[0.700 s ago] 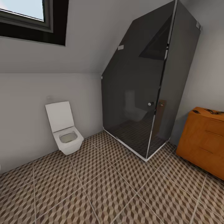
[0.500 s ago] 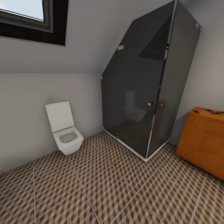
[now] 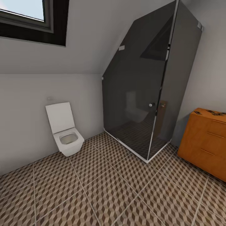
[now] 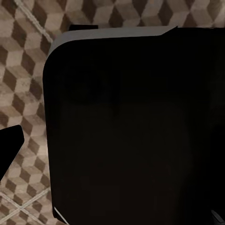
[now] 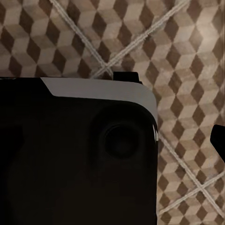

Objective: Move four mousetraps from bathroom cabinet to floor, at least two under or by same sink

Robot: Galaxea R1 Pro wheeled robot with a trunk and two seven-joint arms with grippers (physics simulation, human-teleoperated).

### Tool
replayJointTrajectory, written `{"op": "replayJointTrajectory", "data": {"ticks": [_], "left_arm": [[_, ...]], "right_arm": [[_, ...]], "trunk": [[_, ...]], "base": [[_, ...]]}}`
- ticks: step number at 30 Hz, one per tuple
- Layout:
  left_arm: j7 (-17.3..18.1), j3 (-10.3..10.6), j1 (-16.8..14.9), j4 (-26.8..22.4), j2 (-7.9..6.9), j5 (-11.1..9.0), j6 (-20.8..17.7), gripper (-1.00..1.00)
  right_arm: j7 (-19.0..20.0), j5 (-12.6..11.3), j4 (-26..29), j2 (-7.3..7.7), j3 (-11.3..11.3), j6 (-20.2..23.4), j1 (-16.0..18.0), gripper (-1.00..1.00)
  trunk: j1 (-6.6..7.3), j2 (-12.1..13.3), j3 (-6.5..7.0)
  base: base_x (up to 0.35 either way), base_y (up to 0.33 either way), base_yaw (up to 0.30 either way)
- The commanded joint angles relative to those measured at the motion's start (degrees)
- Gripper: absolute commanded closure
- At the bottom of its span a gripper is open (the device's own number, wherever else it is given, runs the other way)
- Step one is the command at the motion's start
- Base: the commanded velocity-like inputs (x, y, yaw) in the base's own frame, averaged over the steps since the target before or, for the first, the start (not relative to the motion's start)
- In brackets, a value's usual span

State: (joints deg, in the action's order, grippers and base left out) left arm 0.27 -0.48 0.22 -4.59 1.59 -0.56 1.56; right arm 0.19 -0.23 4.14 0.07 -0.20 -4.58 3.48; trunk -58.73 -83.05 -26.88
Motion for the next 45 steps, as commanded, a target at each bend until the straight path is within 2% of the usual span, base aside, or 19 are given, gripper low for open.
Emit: {"op": "replayJointTrajectory", "data": {"ticks": [1,12,13,45], "left_arm": [[0.0,0.0,0.0,-0.1,0.00,-0.1,0.1,-1.00],[-0.2,-0.1,0.0,-0.1,-0.02,-0.1,0.1,-1.00],[-0.3,-0.1,0.0,-0.1,-0.01,-0.1,0.1,-1.00],[-0.3,-0.1,0.0,-0.1,-0.01,-0.1,0.1,-1.00]], "right_arm": [[0.1,0.0,-0.1,-0.01,0.0,-0.5,0.1,-1.00],[0.2,0.2,-0.2,-0.08,-0.2,-4.1,0.1,-1.00],[0.2,0.2,-0.2,-0.01,-0.2,-9.9,0.1,-1.00],[0.1,0.2,-0.2,-0.07,-0.1,-10.0,0.2,-1.00]], "trunk": [[0.00,0.0,-0.05],[0.00,0.0,-0.05],[0.00,0.0,-0.05],[0.00,0.0,-0.05]], "base": [[0.000,0.000,0.000],[0.000,0.000,0.000],[0.000,0.000,0.000],[0.000,0.000,0.000]]}}
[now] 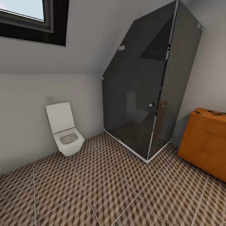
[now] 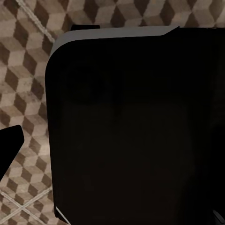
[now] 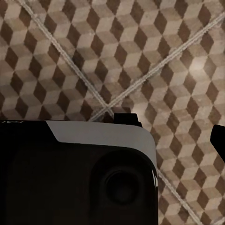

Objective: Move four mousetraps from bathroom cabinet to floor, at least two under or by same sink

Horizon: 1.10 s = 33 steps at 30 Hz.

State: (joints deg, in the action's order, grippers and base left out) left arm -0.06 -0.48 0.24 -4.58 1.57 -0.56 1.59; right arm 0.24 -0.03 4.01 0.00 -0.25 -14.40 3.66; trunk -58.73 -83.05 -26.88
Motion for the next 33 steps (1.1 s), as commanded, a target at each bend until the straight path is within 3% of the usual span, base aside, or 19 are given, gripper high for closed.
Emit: {"op": "replayJointTrajectory", "data": {"ticks": [1,33], "left_arm": [[0.0,0.0,0.0,-0.1,0.01,-0.1,0.1,-1.00],[0.0,0.0,0.0,-0.1,0.01,-0.1,0.1,-1.00]], "right_arm": [[0.0,0.0,-0.1,0.00,0.0,-0.2,0.0,-1.00],[0.0,-0.1,-0.1,0.08,0.0,-0.2,0.0,-1.00]], "trunk": [[0.00,0.0,-0.05],[0.00,0.0,-0.05]], "base": [[0.000,0.000,0.000],[0.000,0.000,0.000]]}}
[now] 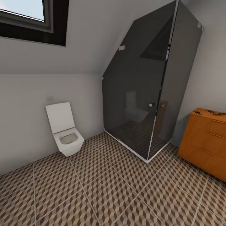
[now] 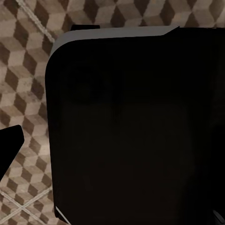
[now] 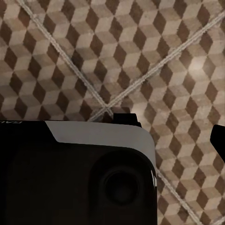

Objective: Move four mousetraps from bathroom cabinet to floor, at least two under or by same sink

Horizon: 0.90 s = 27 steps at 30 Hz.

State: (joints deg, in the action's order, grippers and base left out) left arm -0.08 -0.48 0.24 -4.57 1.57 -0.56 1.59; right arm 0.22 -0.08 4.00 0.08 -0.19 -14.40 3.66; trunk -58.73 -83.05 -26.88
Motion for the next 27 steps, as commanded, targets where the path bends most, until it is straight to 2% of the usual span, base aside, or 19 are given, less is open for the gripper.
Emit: {"op": "replayJointTrajectory", "data": {"ticks": [1,15,18,20,21,22,24,27], "left_arm": [[0.0,0.0,0.0,-0.1,0.01,-0.1,0.1,-1.00],[0.0,0.0,0.0,-0.1,0.01,-0.1,0.1,-1.00],[0.0,0.0,0.0,-0.1,0.01,-0.1,0.1,-1.00],[0.0,0.0,0.0,-0.1,0.01,-0.1,0.1,-1.00],[0.0,0.0,0.0,-0.1,0.01,-0.1,0.1,-1.00],[0.0,0.0,0.0,-0.1,0.01,-0.1,0.1,-1.00],[0.0,0.0,0.0,-0.1,0.01,-0.1,0.1,-1.00],[0.0,0.0,0.0,-0.1,0.01,-0.1,0.1,-1.00]], "right_arm": [[0.0,0.0,0.0,0.01,0.0,-0.2,0.0,-1.00],[0.5,0.4,-0.1,-0.06,-0.2,-0.2,0.0,-1.00],[0.6,2.2,-0.2,-0.17,-1.4,-0.3,0.0,-1.00],[0.9,4.8,-0.6,-0.30,-3.3,-0.3,0.0,-1.00],[1.3,6.9,-1.0,-0.41,-4.9,-0.3,0.0,-1.00],[1.5,7.9,-1.2,-0.45,-5.7,-0.3,0.0,-1.00],[2.2,12.2,-2.2,-0.56,-8.9,-0.4,0.0,-1.00],[2.3,12.9,-2.3,-0.53,-9.5,-0.5,0.0,-1.00]], "trunk": [[0.00,0.0,-0.05],[0.00,0.0,-0.05],[0.00,0.0,-0.05],[0.00,0.0,-0.05],[0.00,0.0,-0.05],[0.00,0.0,-0.05],[0.00,0.0,-0.05],[0.00,0.0,-0.05]], "base": [[0.000,0.000,0.000],[0.000,0.000,0.000],[0.000,0.000,0.000],[0.000,0.000,0.000],[0.000,0.000,0.000],[0.000,0.000,0.000],[0.000,0.000,0.000],[0.000,0.000,0.000]]}}
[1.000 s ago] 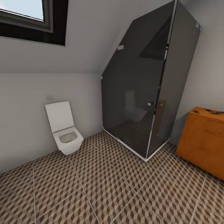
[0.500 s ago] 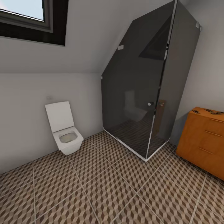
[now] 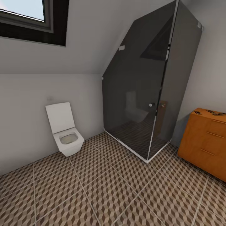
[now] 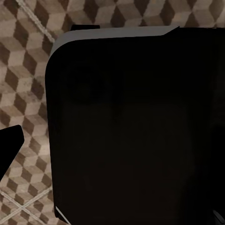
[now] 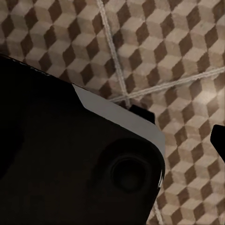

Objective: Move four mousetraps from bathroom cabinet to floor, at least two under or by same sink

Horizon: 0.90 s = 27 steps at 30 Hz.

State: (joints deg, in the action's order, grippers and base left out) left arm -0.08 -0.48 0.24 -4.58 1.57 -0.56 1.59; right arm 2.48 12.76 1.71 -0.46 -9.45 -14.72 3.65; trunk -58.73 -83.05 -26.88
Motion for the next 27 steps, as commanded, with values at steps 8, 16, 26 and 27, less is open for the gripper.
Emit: {"op": "replayJointTrajectory", "data": {"ticks": [8,16,26,27], "left_arm": [[-0.1,-4.0,0.0,-0.4,-1.42,-1.5,0.3,-1.00],[-0.1,-8.1,0.0,-0.4,-1.93,-1.9,1.3,-1.00],[-0.1,-8.1,0.0,-0.4,-1.93,-1.9,1.3,-1.00],[-0.1,-8.1,0.0,-0.4,-1.93,-1.9,1.3,-1.00]], "right_arm": [[-0.5,-8.6,0.3,0.56,4.9,-0.5,0.0,-1.00],[-0.5,-9.8,0.1,0.42,5.2,-0.4,0.0,-1.00],[-0.4,-10.0,0.1,0.38,5.6,-0.3,0.0,-1.00],[-0.4,-10.0,0.1,0.38,5.6,-0.3,0.0,-1.00]], "trunk": [[0.00,0.0,-0.05],[0.00,0.0,-0.05],[0.00,0.0,-0.05],[0.00,0.0,-0.05]], "base": [[0.000,0.000,0.000],[0.000,0.000,0.000],[0.000,0.000,0.000],[0.000,0.000,0.000]]}}
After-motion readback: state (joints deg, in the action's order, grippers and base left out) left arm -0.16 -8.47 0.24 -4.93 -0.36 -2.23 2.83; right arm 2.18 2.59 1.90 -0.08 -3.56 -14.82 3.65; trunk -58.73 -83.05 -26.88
